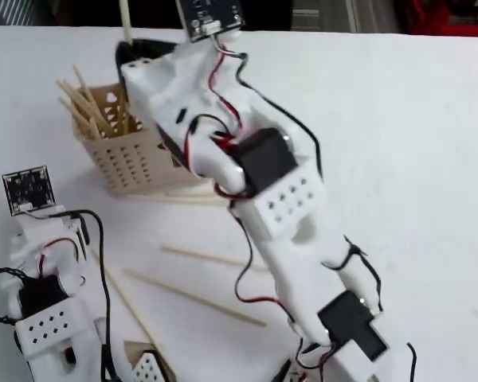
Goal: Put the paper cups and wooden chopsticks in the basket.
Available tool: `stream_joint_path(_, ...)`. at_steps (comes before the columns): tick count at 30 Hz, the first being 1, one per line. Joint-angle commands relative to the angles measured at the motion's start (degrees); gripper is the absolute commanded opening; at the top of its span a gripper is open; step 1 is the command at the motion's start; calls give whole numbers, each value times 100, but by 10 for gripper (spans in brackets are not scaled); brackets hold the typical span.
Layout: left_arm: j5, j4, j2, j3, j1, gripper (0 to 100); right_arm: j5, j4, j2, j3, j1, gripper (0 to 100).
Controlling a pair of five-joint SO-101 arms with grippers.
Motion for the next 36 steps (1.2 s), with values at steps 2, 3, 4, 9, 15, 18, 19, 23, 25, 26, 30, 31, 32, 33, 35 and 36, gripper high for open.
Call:
stream_joint_path(2,9,-149,-57,-18,-57,177,448,-1420,171,712,-145,18)
stream_joint_path(3,9,-149,-57,-18,-57,177,589,-1763,224,949,-163,18)
stream_joint_path(4,9,-149,-57,-18,-57,177,721,-2149,268,1196,-189,18)
stream_joint_path(9,9,-149,-57,-18,-57,177,1336,-4189,488,2295,-418,18)
stream_joint_path(15,9,-149,-57,-18,-57,177,1600,-5886,919,3288,-418,18)
stream_joint_path(18,9,-149,-57,-18,-57,177,1600,-6413,1007,3675,-426,18)
stream_joint_path(19,9,-149,-57,-18,-57,177,1600,-6545,1007,3771,-435,18)
stream_joint_path(23,9,-149,-57,-18,-57,177,1600,-6519,927,3930,-426,33)
stream_joint_path(25,9,-149,-57,-18,-57,177,1600,-6343,840,3938,-426,78)
stream_joint_path(26,9,-149,-57,-18,-57,177,1591,-6229,787,3938,-435,105)
stream_joint_path(30,9,-149,-57,-18,-57,177,1565,-5833,541,3938,-488,156)
stream_joint_path(31,9,-149,-57,-18,-57,177,1565,-5763,470,3938,-497,156)
stream_joint_path(32,9,-149,-57,-18,-57,177,1565,-5675,382,3938,-497,156)
stream_joint_path(33,9,-149,-57,-18,-57,177,1565,-5578,286,3938,-497,156)
stream_joint_path(35,9,-149,-57,-18,-57,177,1565,-5323,31,3947,-488,156)
stream_joint_path(36,9,-149,-57,-18,-57,177,1565,-5165,-127,3947,-479,156)
